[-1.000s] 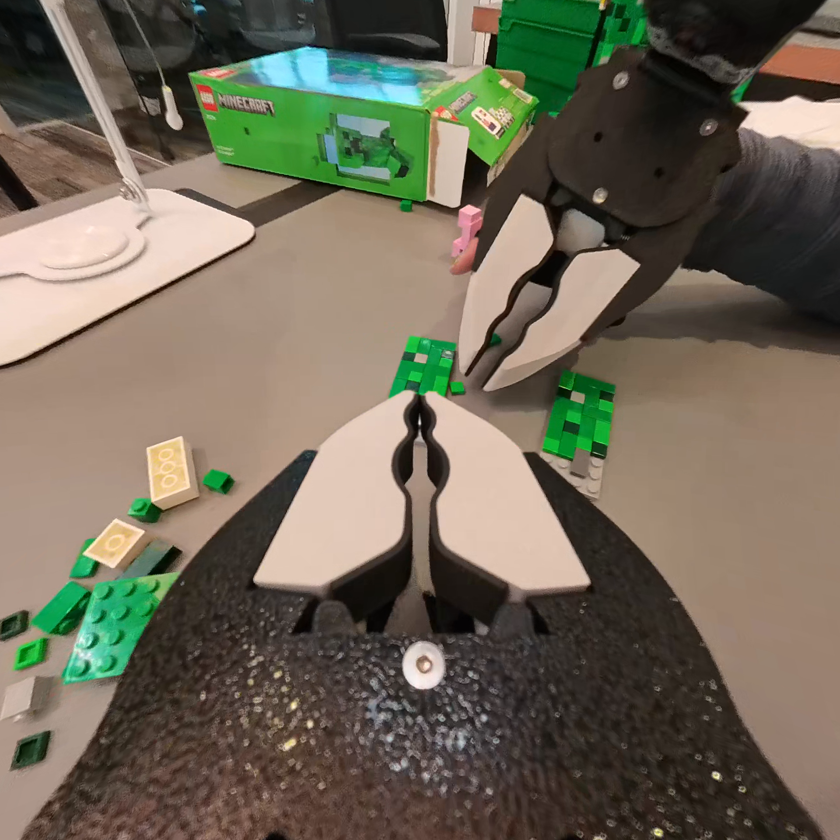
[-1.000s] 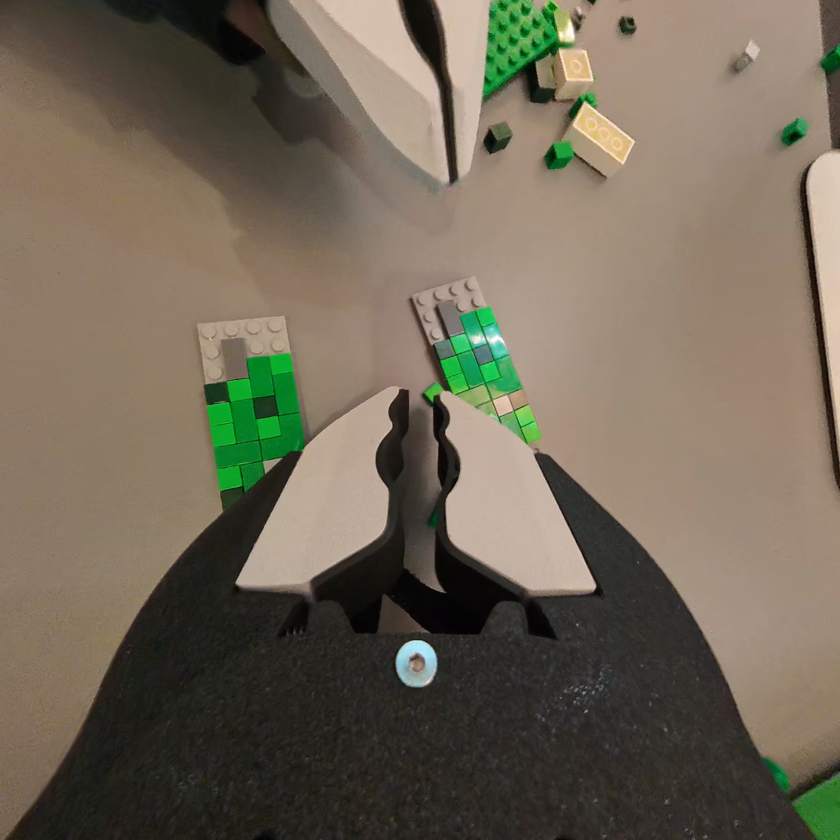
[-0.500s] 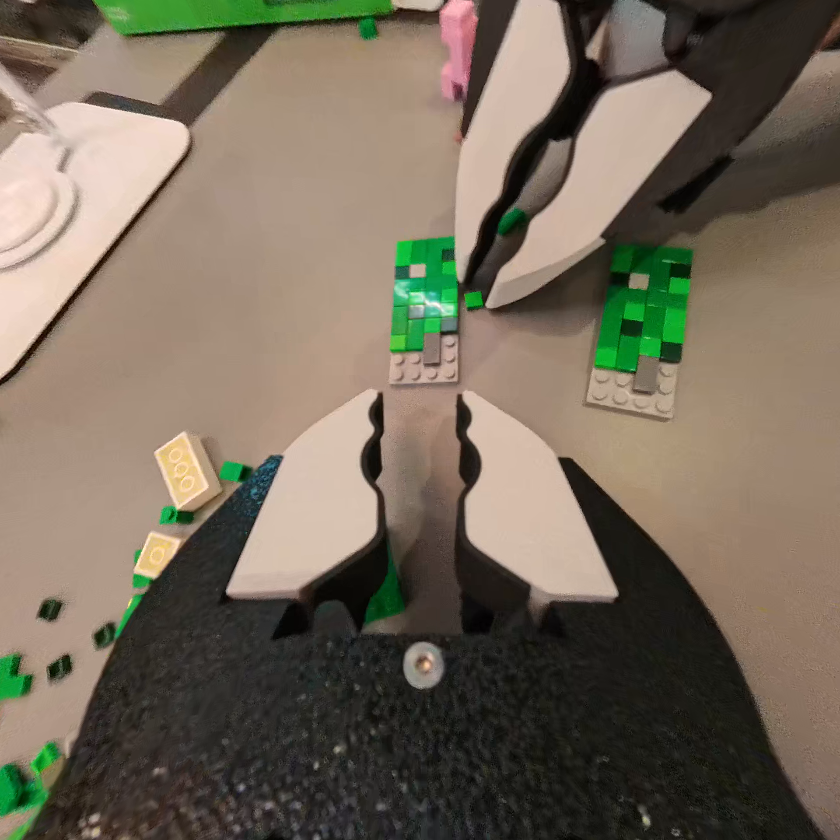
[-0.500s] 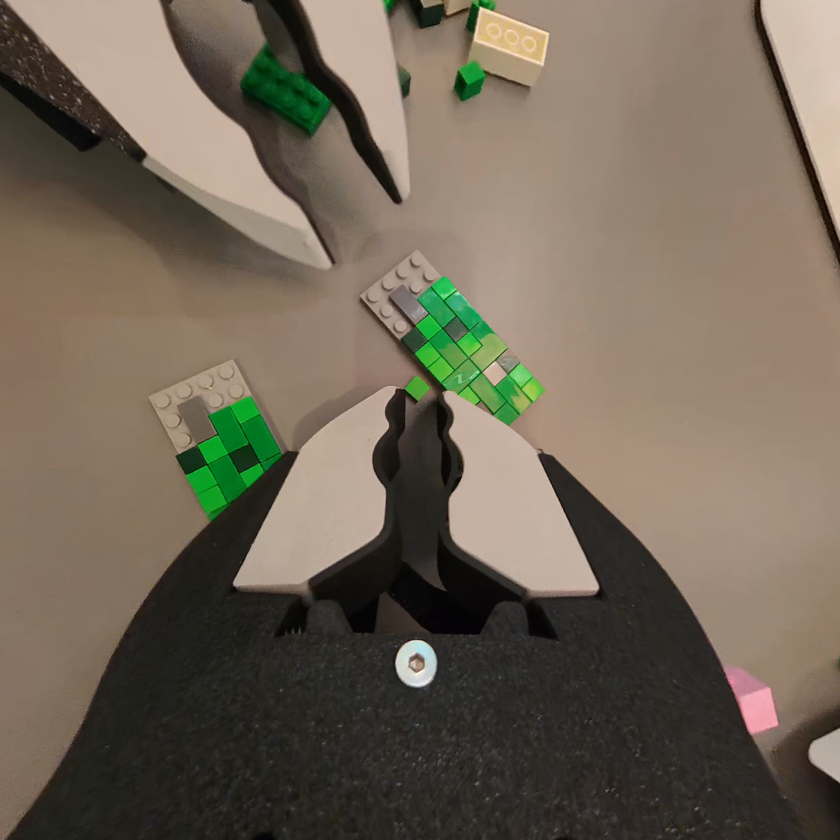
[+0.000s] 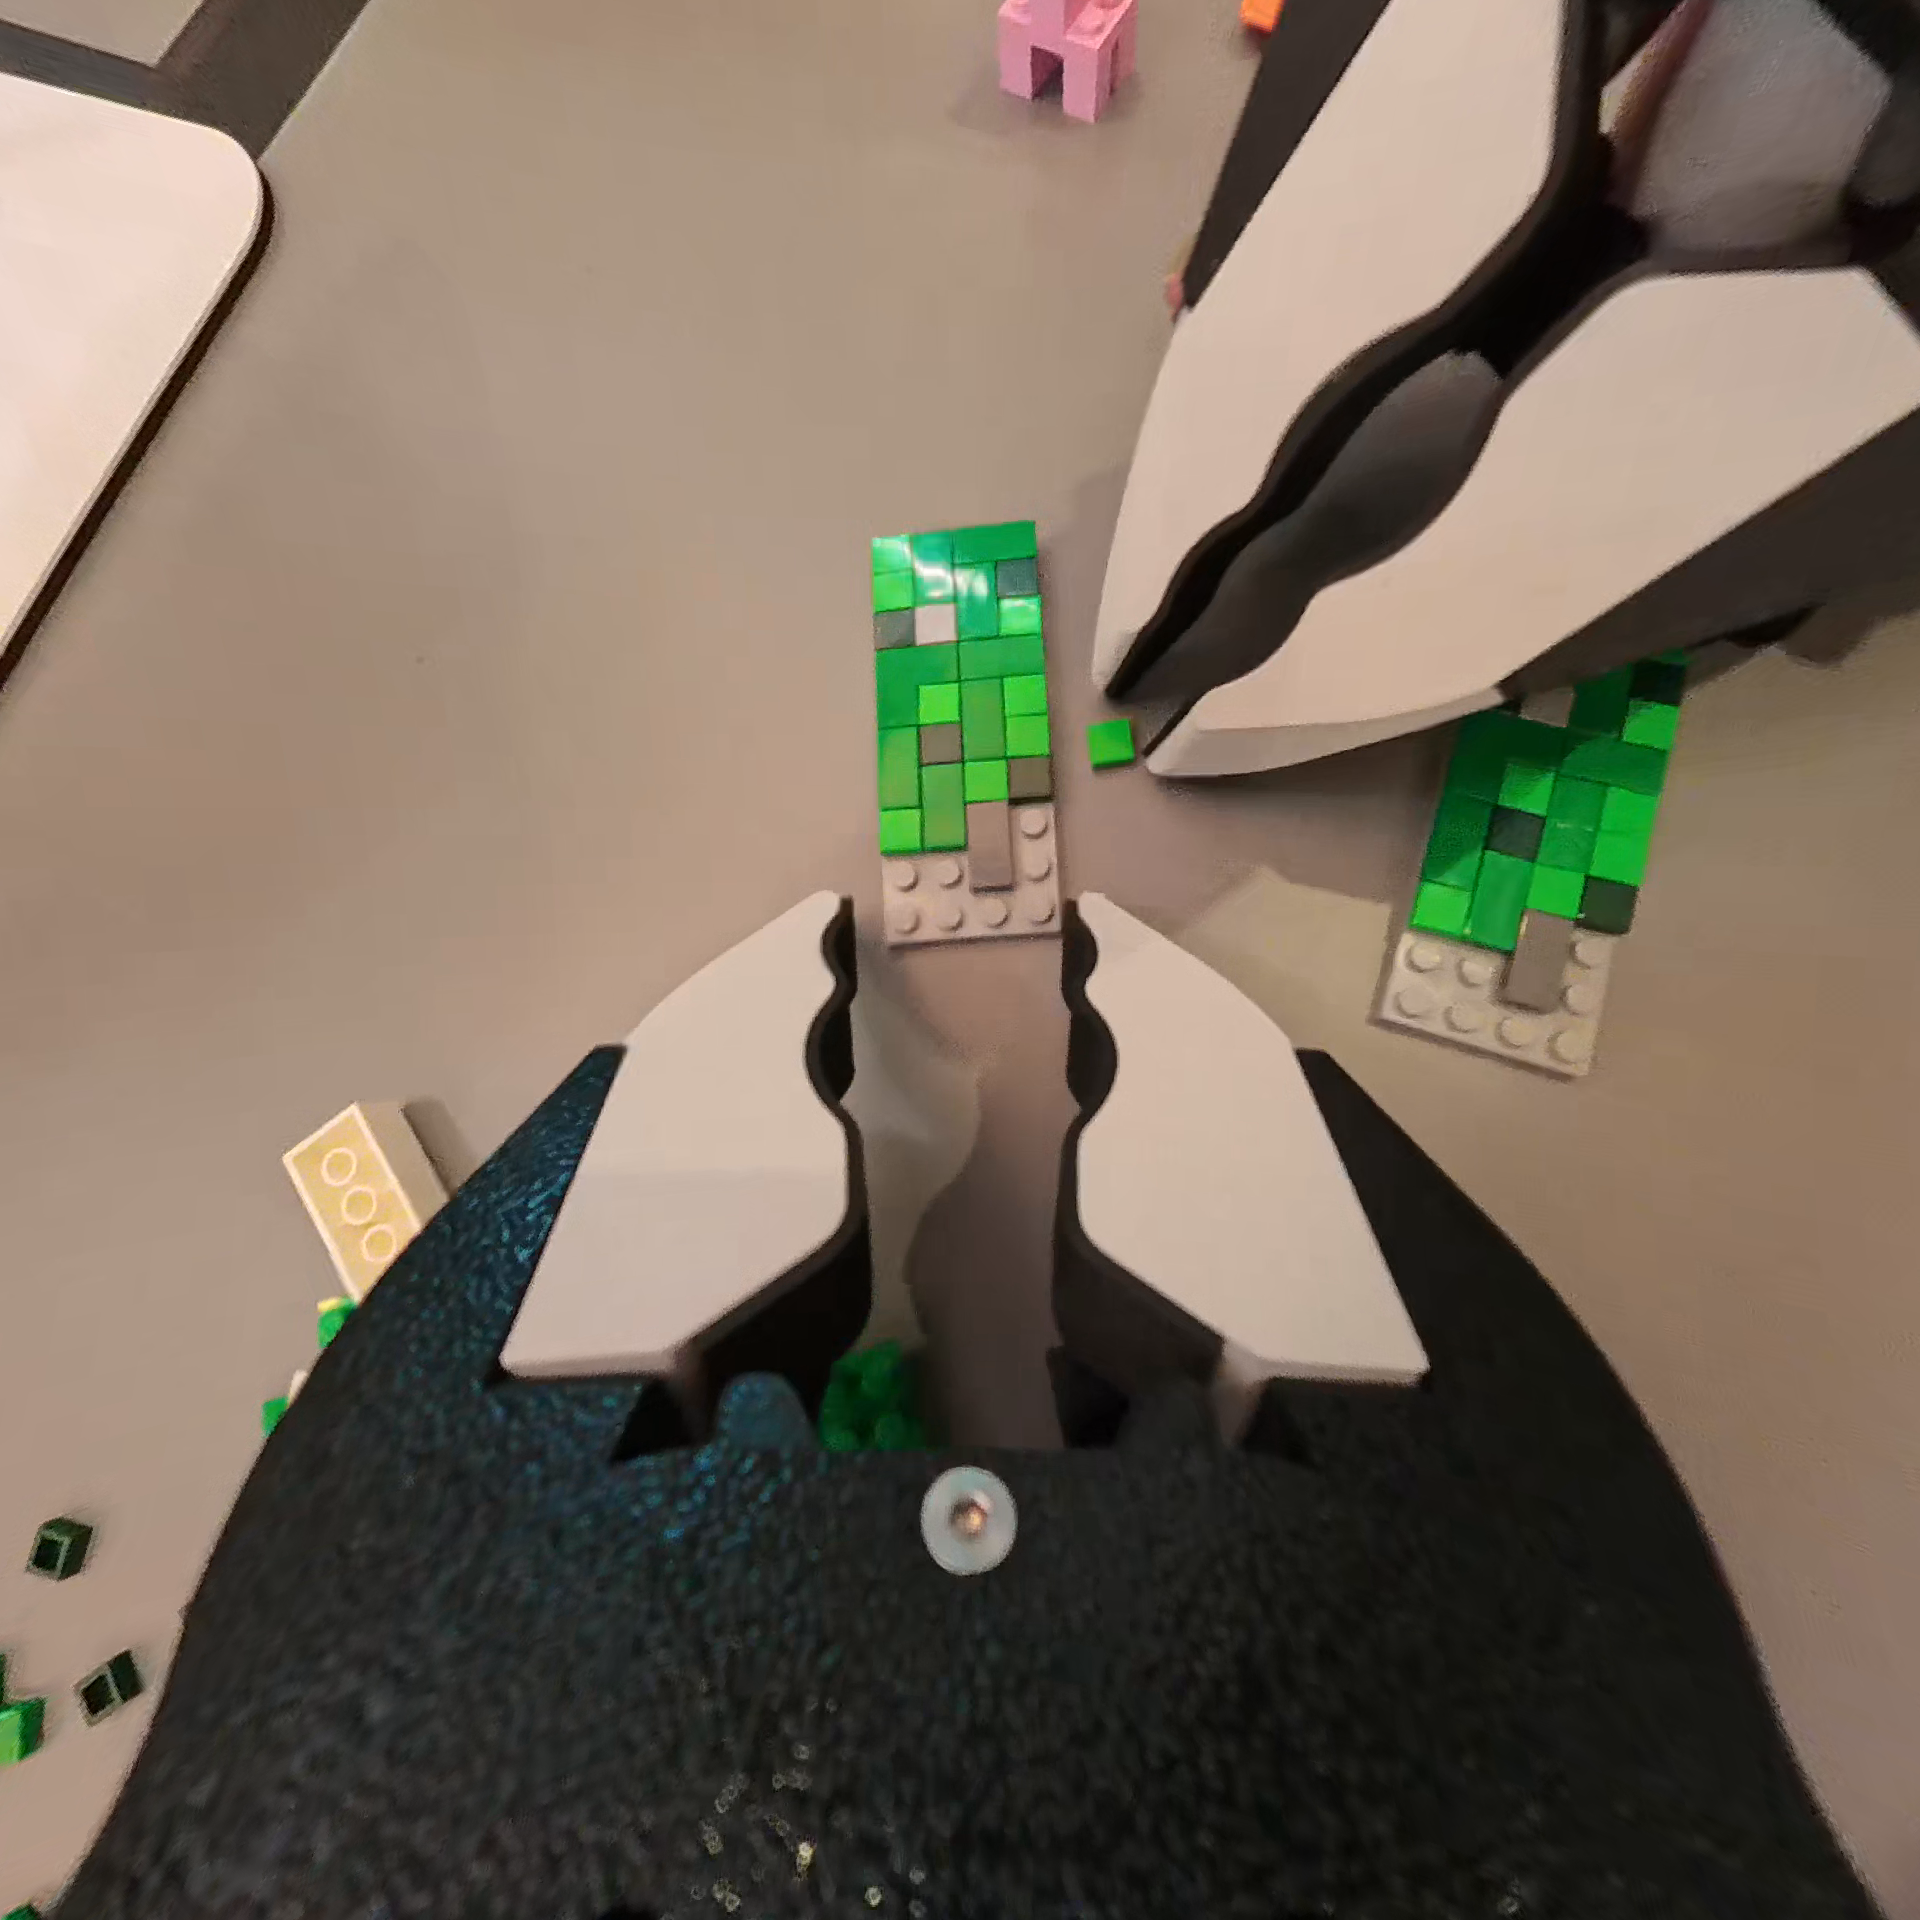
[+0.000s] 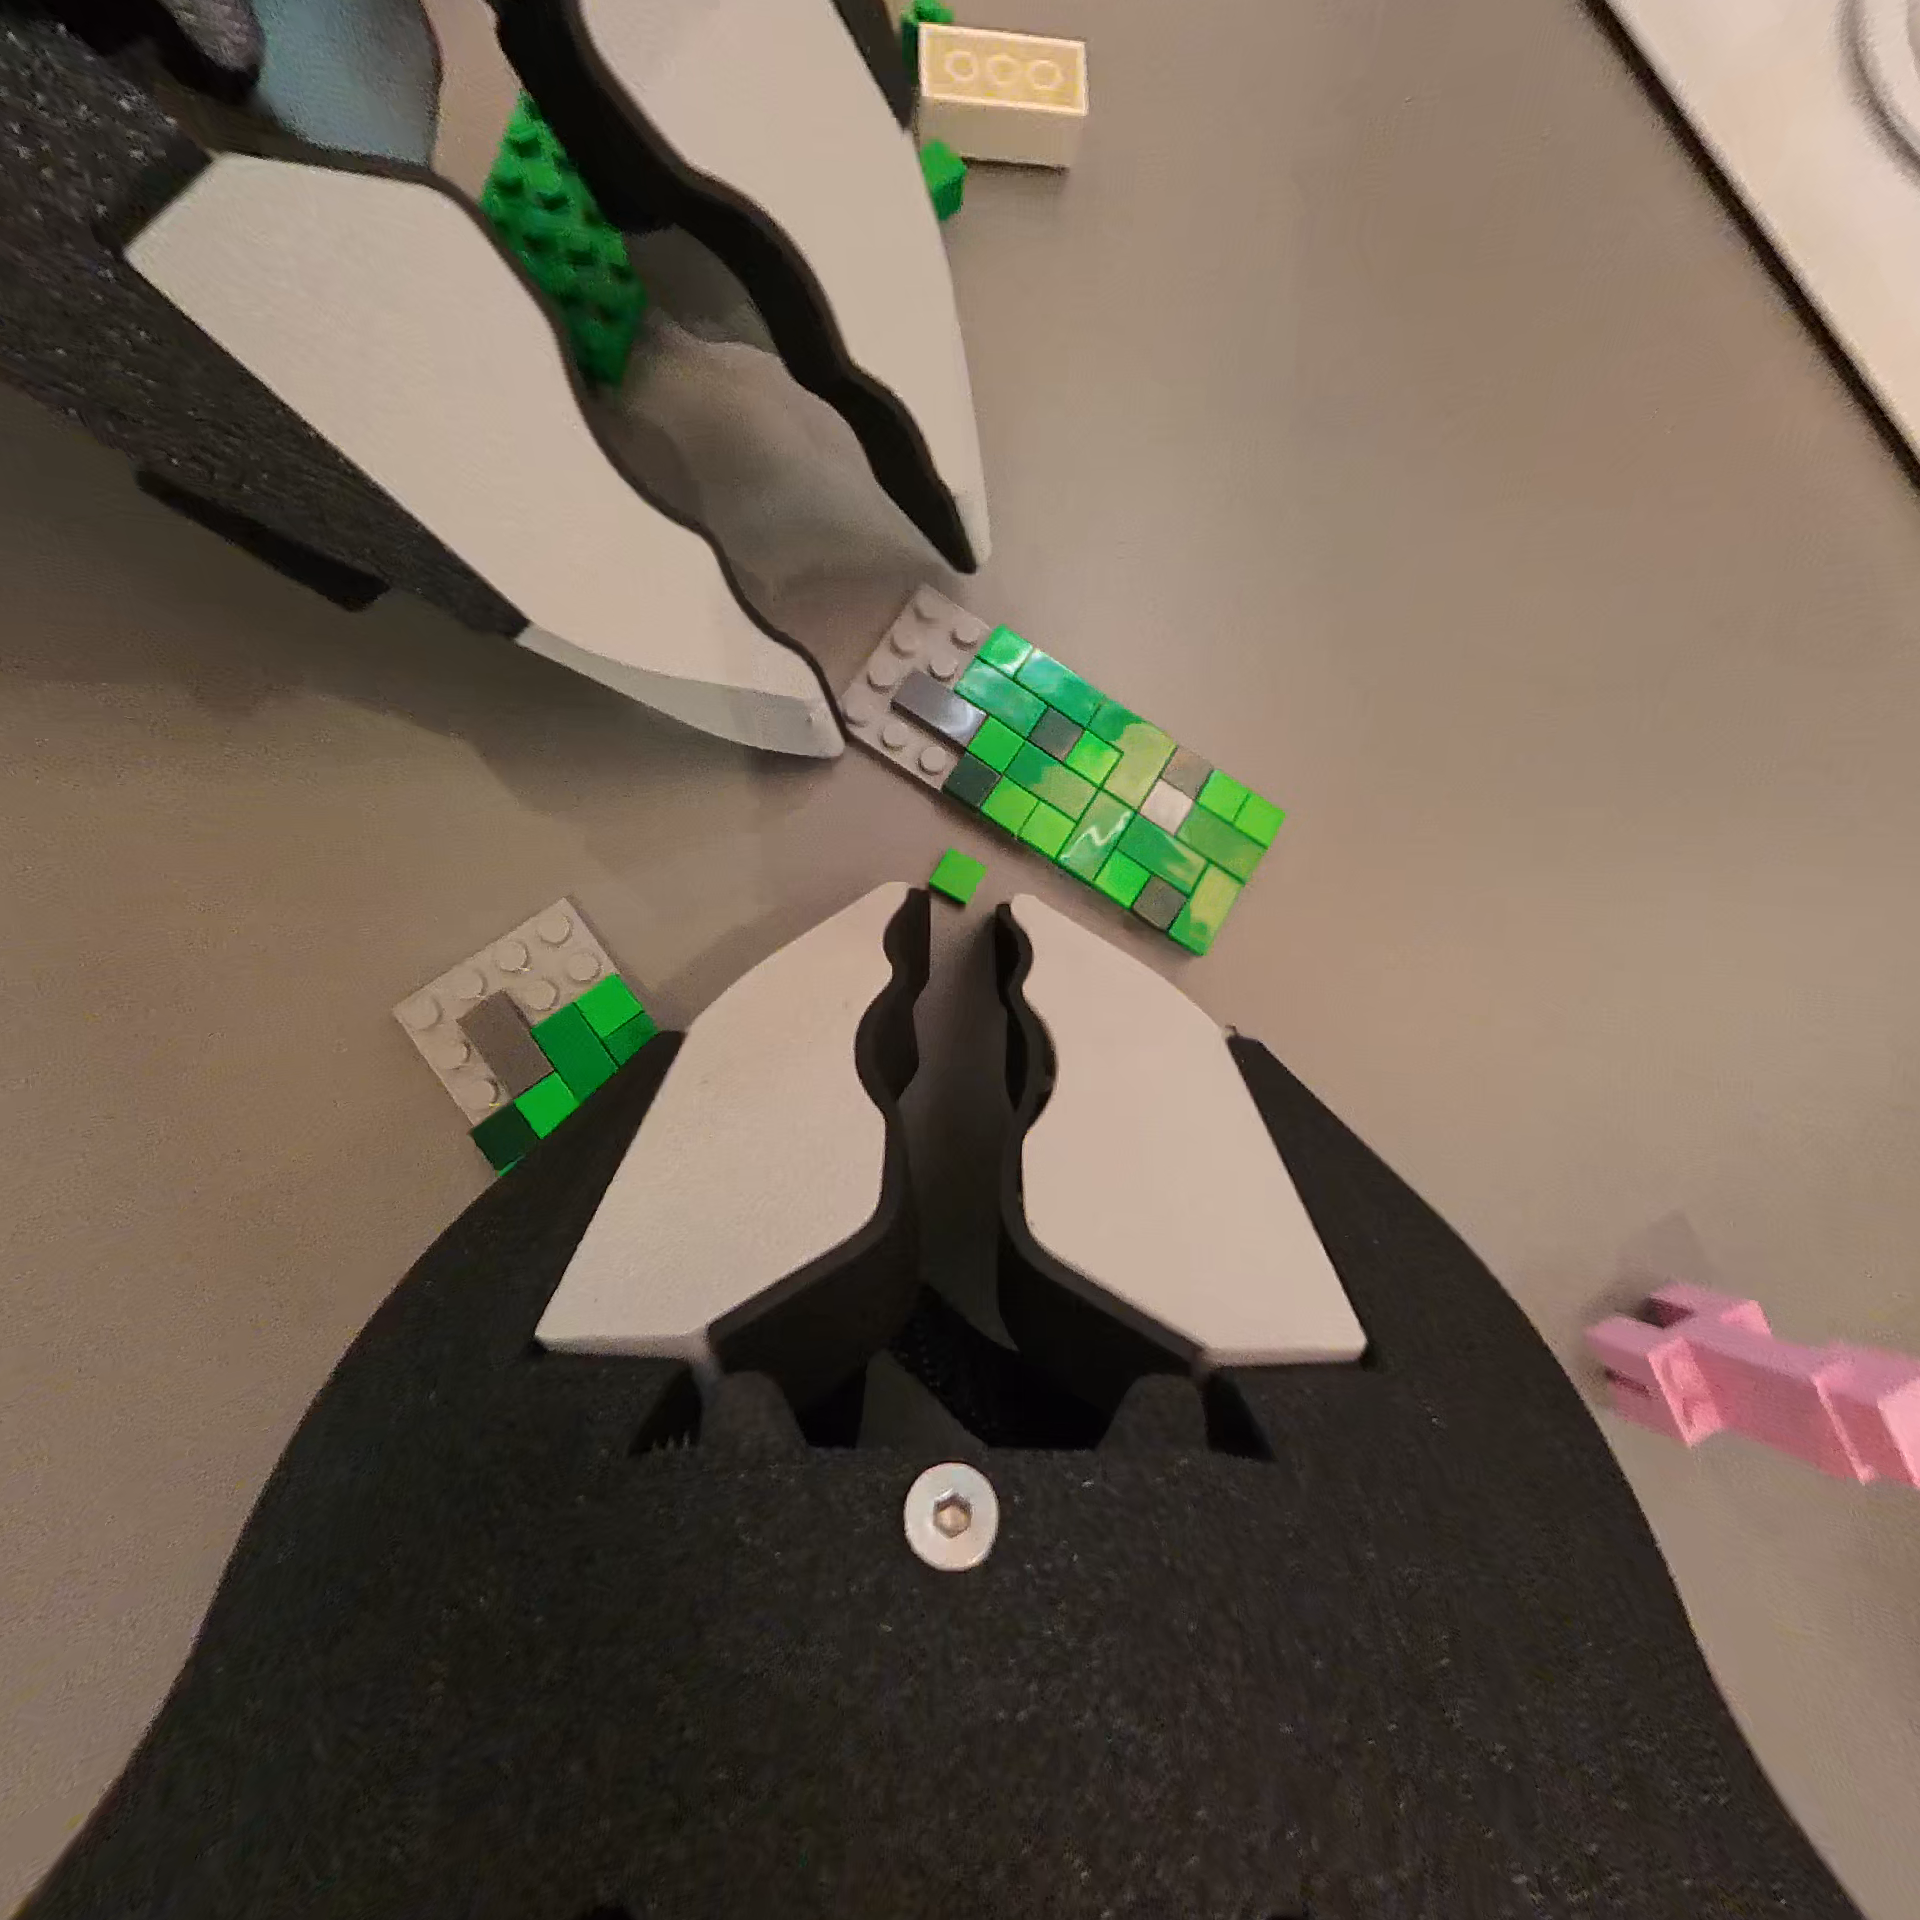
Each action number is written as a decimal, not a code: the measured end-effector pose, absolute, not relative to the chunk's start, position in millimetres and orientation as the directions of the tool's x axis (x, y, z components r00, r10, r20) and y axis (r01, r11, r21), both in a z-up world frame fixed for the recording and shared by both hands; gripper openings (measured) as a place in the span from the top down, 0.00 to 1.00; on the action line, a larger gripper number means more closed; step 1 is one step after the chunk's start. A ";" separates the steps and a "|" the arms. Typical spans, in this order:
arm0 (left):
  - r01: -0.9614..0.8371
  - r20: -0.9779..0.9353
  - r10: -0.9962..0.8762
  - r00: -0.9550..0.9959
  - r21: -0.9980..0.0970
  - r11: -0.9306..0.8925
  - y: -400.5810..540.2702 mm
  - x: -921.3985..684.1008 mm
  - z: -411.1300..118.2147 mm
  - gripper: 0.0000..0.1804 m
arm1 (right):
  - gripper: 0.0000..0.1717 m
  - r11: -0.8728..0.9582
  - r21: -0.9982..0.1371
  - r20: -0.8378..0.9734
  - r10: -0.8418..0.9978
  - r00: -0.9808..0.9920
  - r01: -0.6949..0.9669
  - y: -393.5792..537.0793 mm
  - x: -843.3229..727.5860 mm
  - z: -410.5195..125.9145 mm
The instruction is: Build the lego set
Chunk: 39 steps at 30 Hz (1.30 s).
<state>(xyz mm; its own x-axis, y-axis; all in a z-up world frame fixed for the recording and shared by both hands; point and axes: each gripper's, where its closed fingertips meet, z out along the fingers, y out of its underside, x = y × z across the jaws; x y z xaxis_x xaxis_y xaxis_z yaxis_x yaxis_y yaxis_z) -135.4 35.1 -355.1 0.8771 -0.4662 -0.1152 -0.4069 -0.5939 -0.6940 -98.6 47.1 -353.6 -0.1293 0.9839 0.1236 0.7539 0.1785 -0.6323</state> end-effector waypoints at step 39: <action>-0.266 0.075 -0.432 0.899 -0.688 -0.675 -8.6 -120.4 -352.9 0.72 | 0.96 0.308 -0.662 0.213 0.952 -0.222 0.683 18.5 -115.8 -347.7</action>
<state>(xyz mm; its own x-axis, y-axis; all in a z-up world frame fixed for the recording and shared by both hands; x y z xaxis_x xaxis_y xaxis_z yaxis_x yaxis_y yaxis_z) -120.4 -8.6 -352.9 0.8988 -0.4318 0.0752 -0.2665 -0.6747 -0.6884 -115.8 18.5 -347.7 -0.2217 0.9515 0.2131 0.6833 0.3075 -0.6622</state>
